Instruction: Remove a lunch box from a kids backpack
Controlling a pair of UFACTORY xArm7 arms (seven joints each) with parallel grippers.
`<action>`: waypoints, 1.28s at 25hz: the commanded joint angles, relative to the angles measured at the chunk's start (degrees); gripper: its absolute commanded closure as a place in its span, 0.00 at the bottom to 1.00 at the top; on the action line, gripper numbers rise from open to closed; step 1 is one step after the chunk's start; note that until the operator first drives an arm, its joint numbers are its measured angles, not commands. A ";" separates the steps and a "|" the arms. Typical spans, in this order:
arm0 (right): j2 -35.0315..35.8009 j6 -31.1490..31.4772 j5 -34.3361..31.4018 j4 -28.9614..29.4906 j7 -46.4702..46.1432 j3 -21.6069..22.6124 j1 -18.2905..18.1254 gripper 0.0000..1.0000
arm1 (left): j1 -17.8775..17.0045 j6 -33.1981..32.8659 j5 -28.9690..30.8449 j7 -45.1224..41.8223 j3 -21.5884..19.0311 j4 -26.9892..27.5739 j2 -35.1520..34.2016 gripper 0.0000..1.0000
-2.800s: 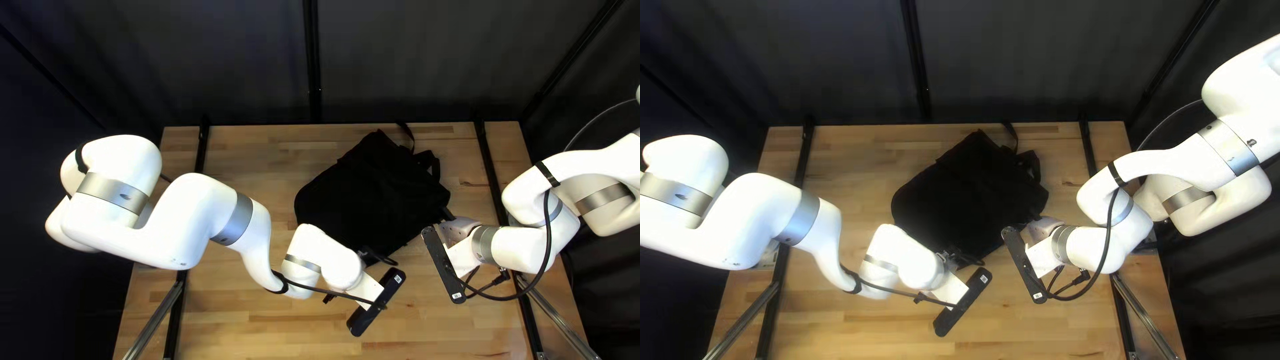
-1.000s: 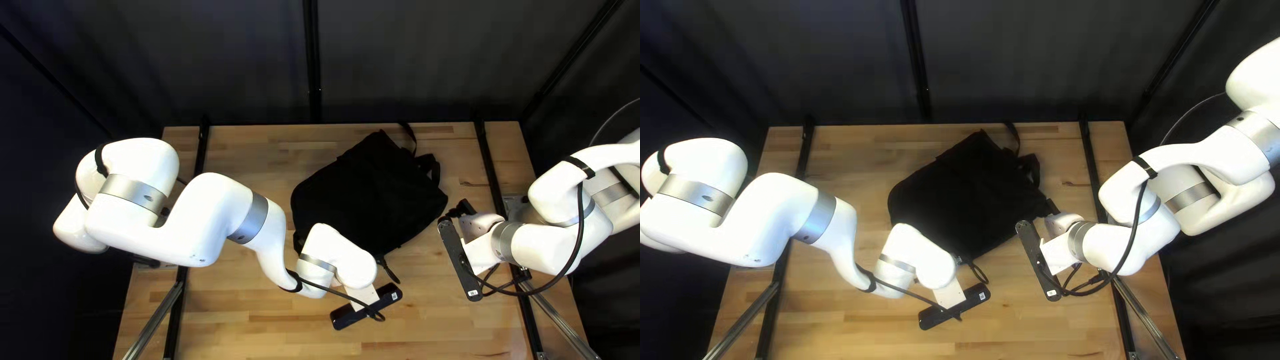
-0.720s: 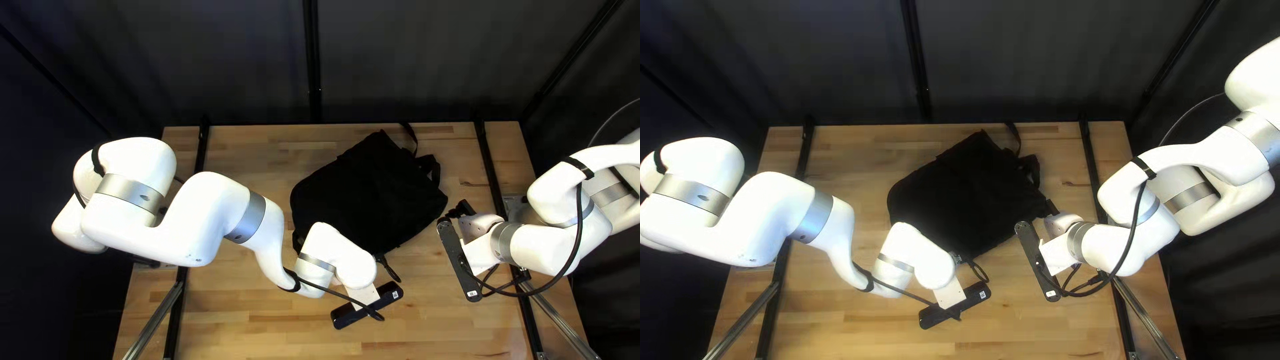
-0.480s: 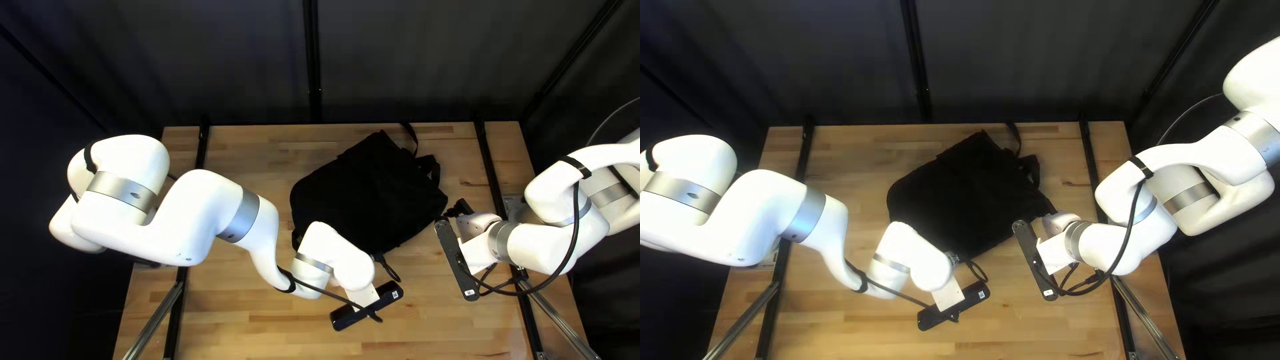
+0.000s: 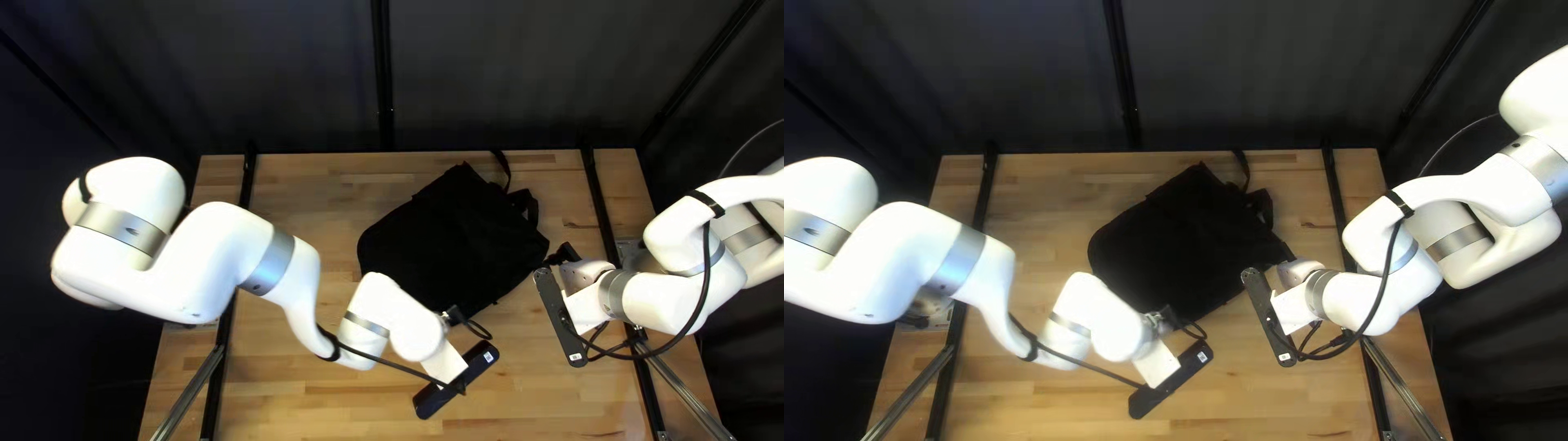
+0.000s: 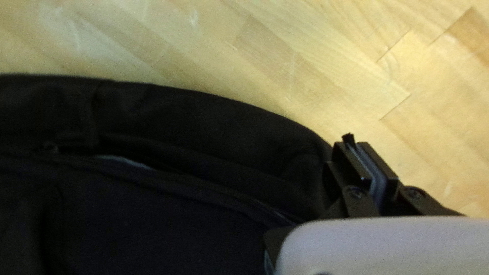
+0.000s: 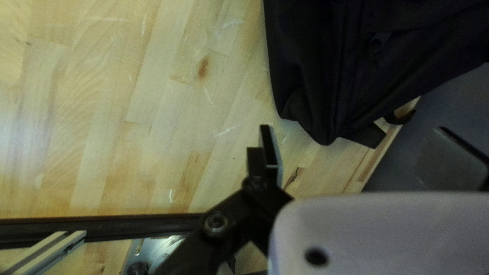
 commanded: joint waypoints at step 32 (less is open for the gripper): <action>10.70 -22.11 -23.07 -5.13 18.42 4.94 -8.09 0.00 | -3.93 -14.08 11.08 -22.41 4.46 -12.85 8.70 1.00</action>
